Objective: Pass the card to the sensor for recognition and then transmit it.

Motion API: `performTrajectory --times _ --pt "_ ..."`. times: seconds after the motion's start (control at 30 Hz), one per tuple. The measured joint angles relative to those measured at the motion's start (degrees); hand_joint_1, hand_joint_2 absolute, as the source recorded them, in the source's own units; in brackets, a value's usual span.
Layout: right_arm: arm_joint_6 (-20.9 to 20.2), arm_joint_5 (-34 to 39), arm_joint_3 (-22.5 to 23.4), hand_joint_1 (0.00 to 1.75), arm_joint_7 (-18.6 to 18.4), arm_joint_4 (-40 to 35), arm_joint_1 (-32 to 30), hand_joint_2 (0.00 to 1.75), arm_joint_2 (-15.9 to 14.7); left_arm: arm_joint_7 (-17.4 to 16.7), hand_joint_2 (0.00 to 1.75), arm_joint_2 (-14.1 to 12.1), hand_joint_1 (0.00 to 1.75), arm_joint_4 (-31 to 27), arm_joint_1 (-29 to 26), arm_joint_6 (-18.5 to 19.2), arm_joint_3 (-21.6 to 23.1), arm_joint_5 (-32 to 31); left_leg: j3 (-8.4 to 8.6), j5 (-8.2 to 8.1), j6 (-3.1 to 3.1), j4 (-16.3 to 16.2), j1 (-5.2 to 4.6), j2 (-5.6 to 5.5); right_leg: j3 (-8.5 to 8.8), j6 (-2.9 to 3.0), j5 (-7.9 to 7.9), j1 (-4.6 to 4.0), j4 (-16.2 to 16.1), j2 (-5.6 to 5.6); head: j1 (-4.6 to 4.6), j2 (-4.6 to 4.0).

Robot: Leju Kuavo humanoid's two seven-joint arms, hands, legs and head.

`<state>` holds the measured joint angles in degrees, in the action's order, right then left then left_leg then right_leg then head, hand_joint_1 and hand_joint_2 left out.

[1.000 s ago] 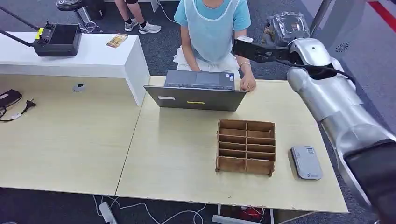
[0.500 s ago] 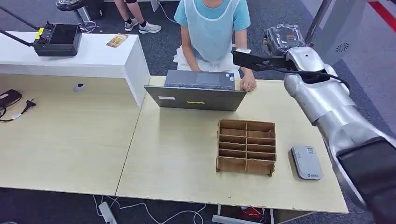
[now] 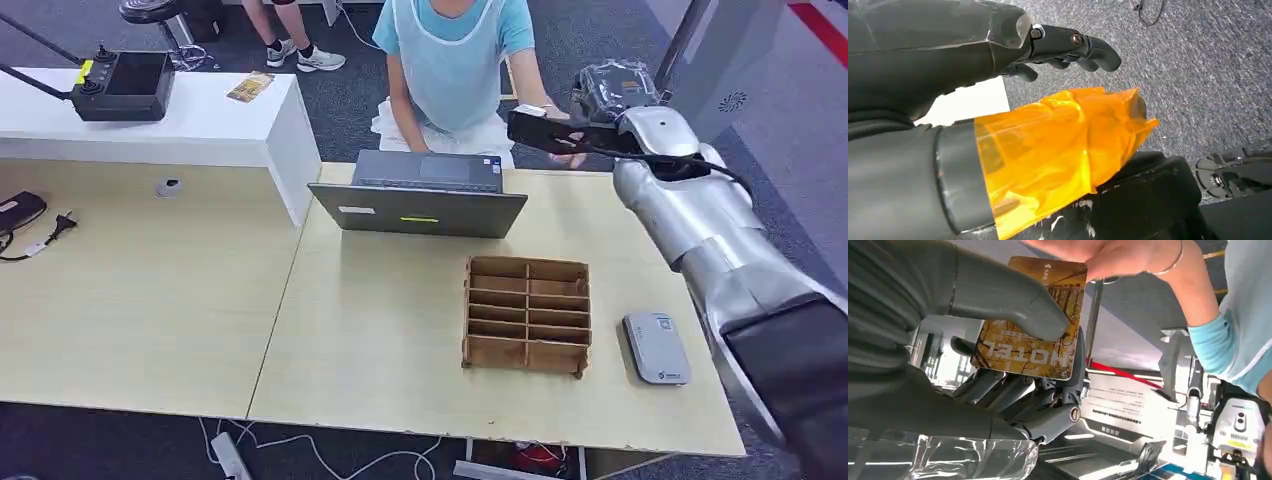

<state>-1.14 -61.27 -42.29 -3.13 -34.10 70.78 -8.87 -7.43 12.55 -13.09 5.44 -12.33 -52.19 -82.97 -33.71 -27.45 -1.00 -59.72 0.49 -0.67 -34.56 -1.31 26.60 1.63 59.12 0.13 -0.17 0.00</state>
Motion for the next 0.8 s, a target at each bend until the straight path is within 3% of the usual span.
performTrajectory --times 0.8 --pt "0.1 0.0 0.9 1.75 0.2 0.8 -0.8 1.75 0.9 0.0 0.00 0.0 0.00 0.0 0.0 0.0 0.4 0.0 -0.01 0.00 0.00 0.0 0.00 0.00 0.00 0.00 0.00 0.00 0.0 0.00 0.00 0.00"
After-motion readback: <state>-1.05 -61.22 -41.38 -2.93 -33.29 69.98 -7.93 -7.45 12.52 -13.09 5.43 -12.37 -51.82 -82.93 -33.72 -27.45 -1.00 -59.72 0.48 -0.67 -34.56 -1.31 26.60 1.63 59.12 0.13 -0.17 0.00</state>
